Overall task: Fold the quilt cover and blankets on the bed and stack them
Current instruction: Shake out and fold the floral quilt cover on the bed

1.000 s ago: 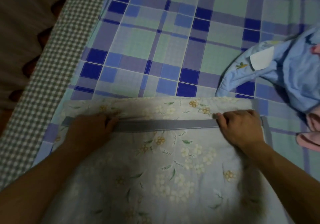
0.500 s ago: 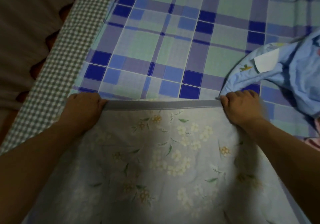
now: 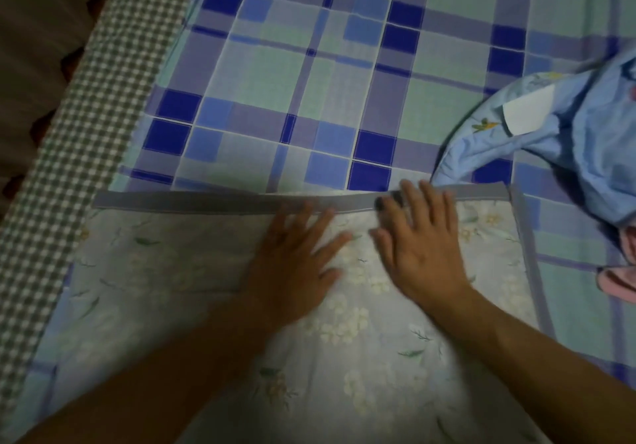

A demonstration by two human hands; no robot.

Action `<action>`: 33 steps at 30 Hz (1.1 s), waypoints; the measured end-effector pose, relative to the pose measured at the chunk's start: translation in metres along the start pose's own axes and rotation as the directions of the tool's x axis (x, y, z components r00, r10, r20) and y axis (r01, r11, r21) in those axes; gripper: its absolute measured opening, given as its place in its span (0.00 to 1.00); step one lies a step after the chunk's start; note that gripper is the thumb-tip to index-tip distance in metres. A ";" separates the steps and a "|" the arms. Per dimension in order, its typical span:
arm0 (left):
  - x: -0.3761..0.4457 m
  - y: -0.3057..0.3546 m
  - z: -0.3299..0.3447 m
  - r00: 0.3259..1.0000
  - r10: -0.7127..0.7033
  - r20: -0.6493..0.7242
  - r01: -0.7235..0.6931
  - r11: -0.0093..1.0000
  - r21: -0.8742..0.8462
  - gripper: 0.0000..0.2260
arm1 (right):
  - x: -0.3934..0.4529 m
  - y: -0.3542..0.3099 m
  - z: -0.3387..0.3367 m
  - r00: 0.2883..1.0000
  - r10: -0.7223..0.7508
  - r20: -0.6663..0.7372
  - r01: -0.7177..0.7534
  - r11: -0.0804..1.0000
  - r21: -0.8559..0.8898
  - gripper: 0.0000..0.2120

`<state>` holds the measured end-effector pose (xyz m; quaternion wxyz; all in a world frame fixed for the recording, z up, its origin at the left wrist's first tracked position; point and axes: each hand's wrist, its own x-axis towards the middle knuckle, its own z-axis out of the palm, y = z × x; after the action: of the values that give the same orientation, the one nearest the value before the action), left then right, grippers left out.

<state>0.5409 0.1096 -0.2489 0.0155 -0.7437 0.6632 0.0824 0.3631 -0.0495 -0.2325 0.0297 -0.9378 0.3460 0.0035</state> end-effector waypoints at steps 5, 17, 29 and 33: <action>0.024 -0.029 0.042 0.972 -0.200 0.127 0.202 0.979 0.002 0.27 | -0.001 0.072 0.043 0.934 0.316 0.165 -0.307 0.948 -0.079 0.32; -0.069 0.049 0.000 0.924 -0.367 0.103 0.373 0.926 -0.046 0.28 | -0.035 0.108 0.047 0.889 0.401 0.220 -0.402 0.915 -0.042 0.34; -0.093 -0.050 0.030 0.775 -0.631 0.040 0.621 0.772 0.134 0.29 | -0.015 -0.108 0.037 0.968 -0.202 0.149 0.166 0.961 0.220 0.31; -0.124 -0.098 0.040 0.609 -0.792 0.040 0.789 0.610 0.076 0.29 | 0.009 -0.091 0.077 0.972 -0.133 0.192 0.115 0.988 0.100 0.33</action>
<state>0.6201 0.2491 -0.2793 0.0920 -0.9558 0.2684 0.0764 0.4300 0.0185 -0.3045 0.1055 -0.9502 0.2820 0.0799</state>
